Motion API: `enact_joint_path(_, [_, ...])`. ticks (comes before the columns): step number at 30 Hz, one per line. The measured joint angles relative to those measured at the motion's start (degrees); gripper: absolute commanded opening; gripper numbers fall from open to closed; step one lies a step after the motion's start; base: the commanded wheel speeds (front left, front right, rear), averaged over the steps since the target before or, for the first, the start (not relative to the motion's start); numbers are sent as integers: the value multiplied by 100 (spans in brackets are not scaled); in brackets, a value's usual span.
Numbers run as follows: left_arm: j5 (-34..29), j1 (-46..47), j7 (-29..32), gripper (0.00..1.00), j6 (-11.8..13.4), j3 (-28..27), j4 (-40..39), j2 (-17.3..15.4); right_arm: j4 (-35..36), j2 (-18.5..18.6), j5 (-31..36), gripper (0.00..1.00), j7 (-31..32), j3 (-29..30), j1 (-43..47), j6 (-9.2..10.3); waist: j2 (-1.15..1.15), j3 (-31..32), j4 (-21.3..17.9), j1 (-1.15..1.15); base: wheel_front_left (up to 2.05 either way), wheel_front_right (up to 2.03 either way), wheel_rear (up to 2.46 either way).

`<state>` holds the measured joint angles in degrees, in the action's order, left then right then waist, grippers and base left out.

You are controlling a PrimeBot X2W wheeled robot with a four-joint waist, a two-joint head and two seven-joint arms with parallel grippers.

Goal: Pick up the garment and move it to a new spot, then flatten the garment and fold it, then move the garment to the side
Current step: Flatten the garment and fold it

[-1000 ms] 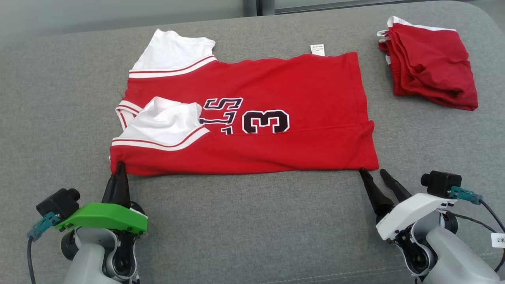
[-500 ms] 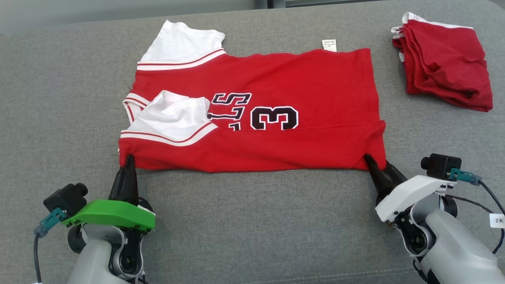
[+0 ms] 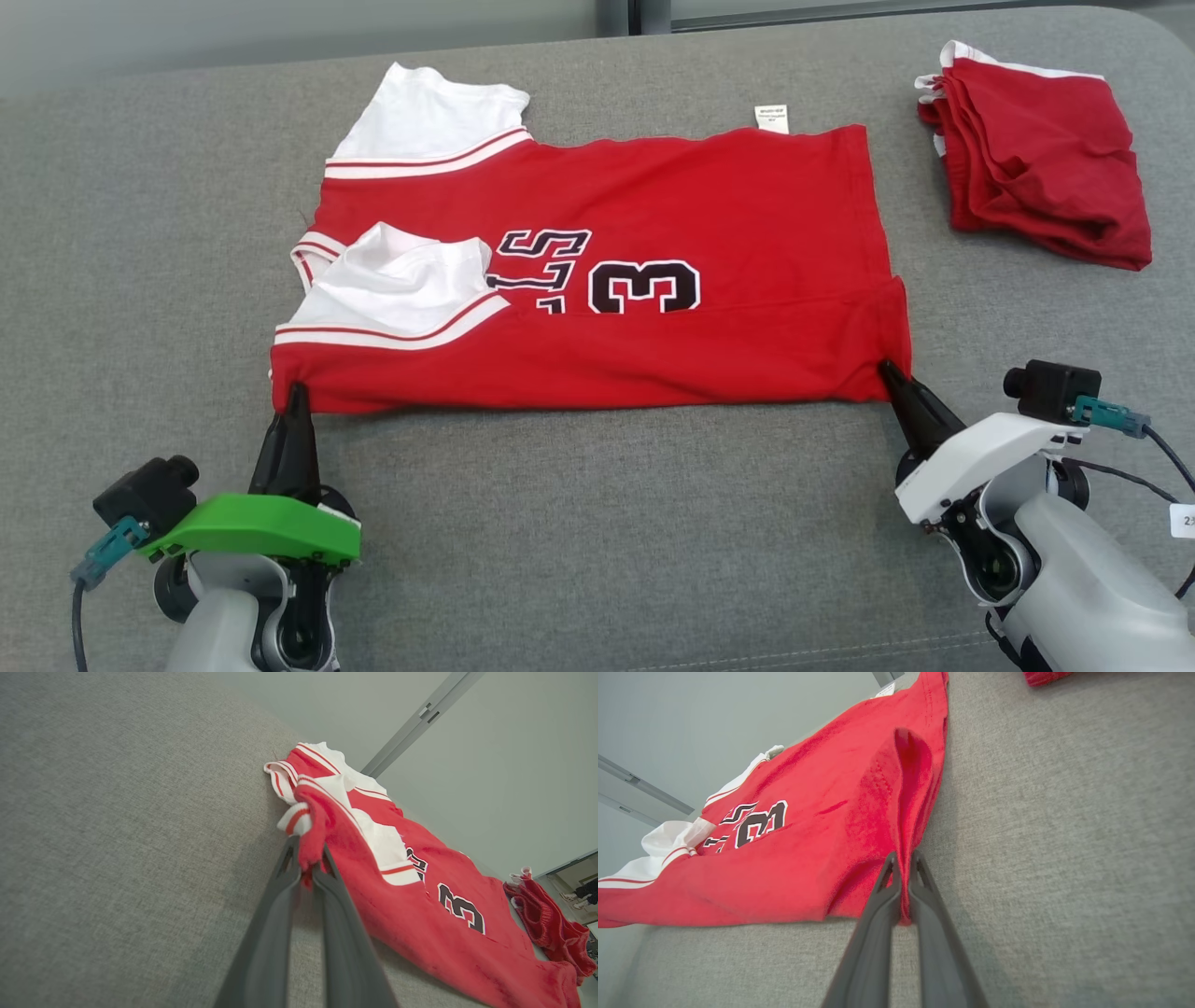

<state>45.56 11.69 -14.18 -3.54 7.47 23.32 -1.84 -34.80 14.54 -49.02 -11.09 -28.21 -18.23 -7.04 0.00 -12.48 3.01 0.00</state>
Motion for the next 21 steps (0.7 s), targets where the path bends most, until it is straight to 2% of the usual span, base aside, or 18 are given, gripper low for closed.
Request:
enact_joint_path(14, [115,-564,-7,0,124,-135,-688,0,717,435,-107,0,-105,-131,564,-1,0,398,26,0,0,0,0])
enact_joint_path(21, [-55,-1079,-7,0,215,-179,-1118,-4,1099,641,-149,0,-103,-181,959,-2,0,495,72,0,0,0,0])
